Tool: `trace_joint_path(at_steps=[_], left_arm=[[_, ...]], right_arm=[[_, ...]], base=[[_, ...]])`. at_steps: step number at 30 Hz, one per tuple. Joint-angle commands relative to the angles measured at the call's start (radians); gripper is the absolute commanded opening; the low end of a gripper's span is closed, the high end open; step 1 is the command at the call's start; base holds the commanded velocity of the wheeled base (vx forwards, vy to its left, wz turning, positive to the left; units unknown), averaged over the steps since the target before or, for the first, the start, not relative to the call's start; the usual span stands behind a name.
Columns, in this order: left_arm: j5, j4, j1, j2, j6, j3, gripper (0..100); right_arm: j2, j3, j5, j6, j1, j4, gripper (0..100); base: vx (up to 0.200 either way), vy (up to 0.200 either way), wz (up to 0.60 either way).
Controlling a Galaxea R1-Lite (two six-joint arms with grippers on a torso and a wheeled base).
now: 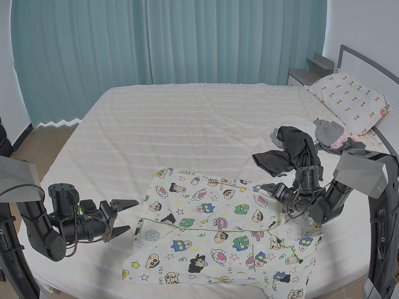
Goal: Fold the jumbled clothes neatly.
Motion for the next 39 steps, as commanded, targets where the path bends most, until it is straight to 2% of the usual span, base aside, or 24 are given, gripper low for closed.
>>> trace_joint_path(at_steps=[1,9,11,12,17,20,25,28,30,31,36,39], left_arm=[[0.001,-0.001,-0.002,0.008,0.0,-0.001,100],[0.001,-0.001,-0.002,0.011,0.0,-0.001,100],[0.001,-0.001,-0.004,0.011,0.002,-0.003,100],[0.001,-0.003,-0.004,0.014,0.005,-0.003,100],[0.001,-0.001,-0.004,0.016,0.018,-0.001,100],[0.001,-0.001,-0.004,0.017,0.02,-0.001,100],[0.002,-0.001,-0.004,0.017,0.02,-0.001,100],[0.002,-0.001,-0.004,0.017,0.02,-0.001,100],[0.002,-0.001,-0.004,0.017,0.02,-0.001,100],[0.002,-0.001,-0.004,0.017,0.02,-0.001,100],[0.002,-0.001,-0.004,0.017,0.02,-0.001,100],[0.002,-0.001,-0.004,0.019,0.02,0.0,100]], right_arm=[[0.022,-0.019,-0.007,0.0,0.0,0.018,100],[0.077,-0.142,-0.071,-0.008,-0.017,0.107,100],[0.088,-0.177,-0.094,-0.009,-0.019,0.146,100],[0.099,-0.204,-0.128,-0.011,-0.026,0.167,100],[0.127,-0.274,-0.158,-0.014,-0.032,0.14,100],[0.16,-0.334,-0.161,-0.017,-0.032,0.063,100],[0.189,-0.395,-0.209,-0.039,-0.032,-0.017,100],[0.214,-0.423,-0.215,-0.065,-0.032,-0.146,100],[0.216,-0.424,-0.217,-0.066,-0.032,-0.15,100],[0.248,-0.452,-0.215,-0.091,-0.035,-0.222,100],[0.291,-0.523,-0.215,-0.108,-0.052,-0.271,100],[0.266,-0.489,-0.215,-0.109,-0.074,-0.273,100]], base=[[0.0,0.0,0.0],[0.0,0.0,0.0],[0.0,0.0,0.0],[0.0,0.0,0.0],[0.0,0.0,0.0],[0.0,0.0,0.0],[0.0,0.0,0.0],[0.0,0.0,0.0],[0.0,0.0,0.0],[0.0,0.0,0.0],[0.0,0.0,0.0],[0.0,0.0,0.0]])
